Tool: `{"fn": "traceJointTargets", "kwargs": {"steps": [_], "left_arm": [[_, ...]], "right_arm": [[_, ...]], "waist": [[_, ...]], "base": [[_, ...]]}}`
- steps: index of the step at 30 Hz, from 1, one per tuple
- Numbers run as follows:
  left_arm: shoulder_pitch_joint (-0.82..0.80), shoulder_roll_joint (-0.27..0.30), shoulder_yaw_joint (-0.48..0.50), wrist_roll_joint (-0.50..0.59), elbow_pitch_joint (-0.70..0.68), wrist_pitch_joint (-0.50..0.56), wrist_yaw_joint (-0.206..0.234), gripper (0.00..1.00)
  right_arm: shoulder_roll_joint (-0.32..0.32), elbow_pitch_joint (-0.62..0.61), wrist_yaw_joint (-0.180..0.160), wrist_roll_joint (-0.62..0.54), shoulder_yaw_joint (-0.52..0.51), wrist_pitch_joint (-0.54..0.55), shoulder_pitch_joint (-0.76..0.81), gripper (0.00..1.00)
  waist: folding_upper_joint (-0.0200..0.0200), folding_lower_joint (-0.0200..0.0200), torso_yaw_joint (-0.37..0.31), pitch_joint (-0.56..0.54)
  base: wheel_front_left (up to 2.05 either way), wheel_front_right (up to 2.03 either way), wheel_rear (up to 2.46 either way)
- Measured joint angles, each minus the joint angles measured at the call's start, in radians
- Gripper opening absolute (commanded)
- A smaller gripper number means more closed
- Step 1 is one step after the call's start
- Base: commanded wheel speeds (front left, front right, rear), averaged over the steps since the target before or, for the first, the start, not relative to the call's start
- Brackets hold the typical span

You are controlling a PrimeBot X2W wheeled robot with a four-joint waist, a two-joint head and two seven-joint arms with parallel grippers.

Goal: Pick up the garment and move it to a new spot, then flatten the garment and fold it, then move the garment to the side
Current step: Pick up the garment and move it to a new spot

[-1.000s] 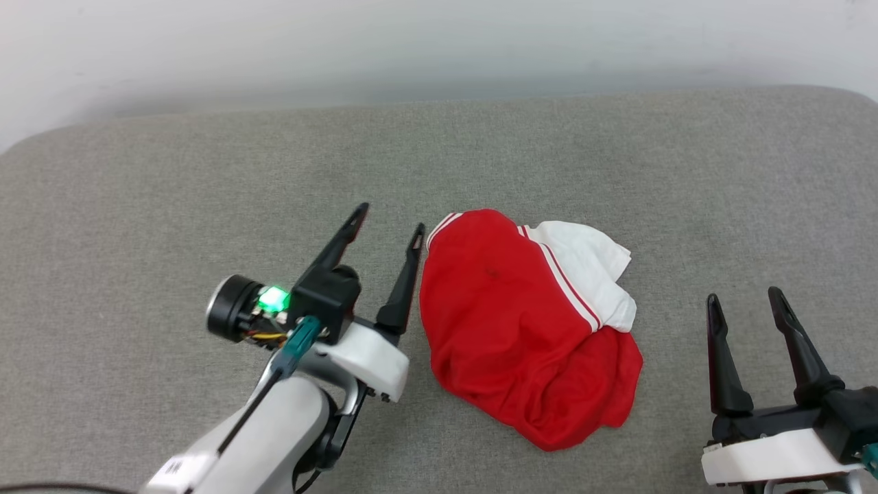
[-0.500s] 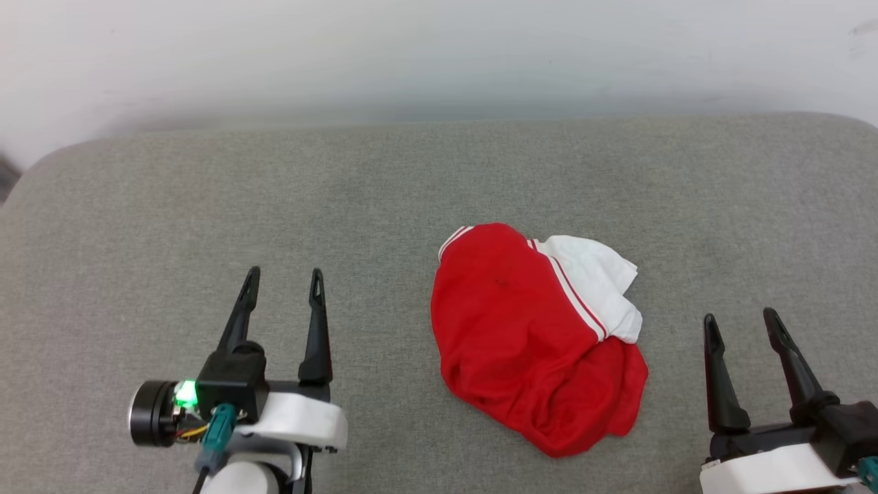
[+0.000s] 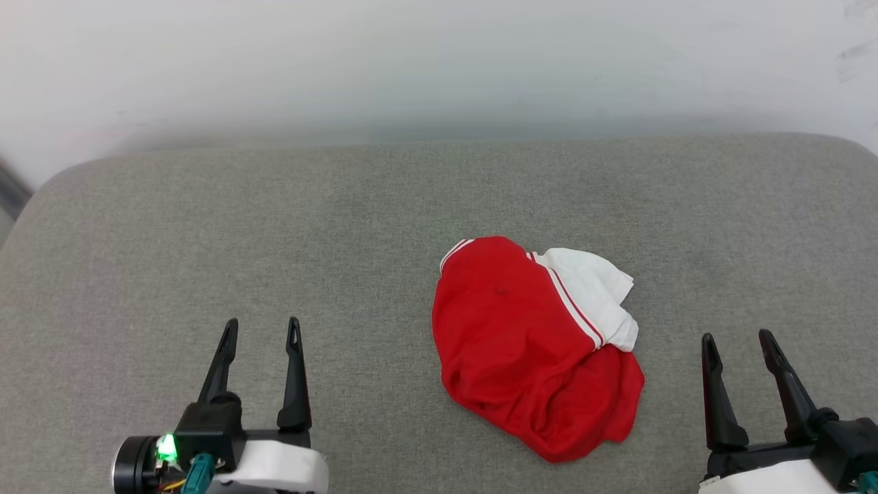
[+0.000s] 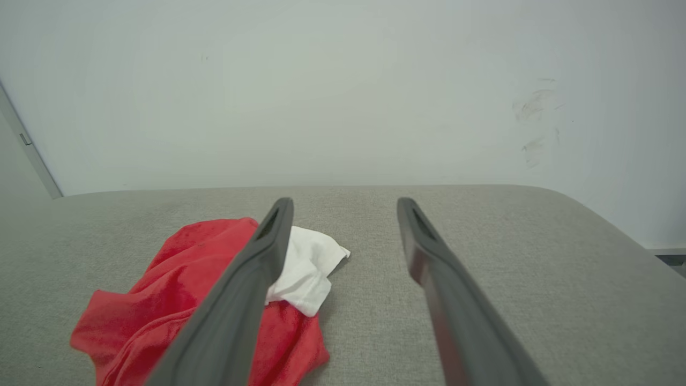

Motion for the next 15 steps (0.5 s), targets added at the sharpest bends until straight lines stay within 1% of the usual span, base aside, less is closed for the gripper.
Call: {"fn": "traceJointTargets", "kwargs": {"steps": [9, 15], "left_arm": [[0.081, -0.075, 0.099, 0.054, 0.005, 0.000, -0.077, 1.00], [0.106, -0.102, 0.138, 0.078, 0.013, 0.000, -0.119, 1.00]], "right_arm": [[0.000, 0.002, 0.000, 0.008, 0.000, 0.000, 0.029, 1.00], [0.000, 0.005, 0.000, 0.015, 0.005, 0.000, 0.042, 1.00]], "waist": [[0.0000, 0.0000, 0.000, -0.034], [0.0000, 0.0000, 0.003, -0.051]], "base": [[0.00, 0.00, 0.00], [0.00, 0.00, 0.00]]}}
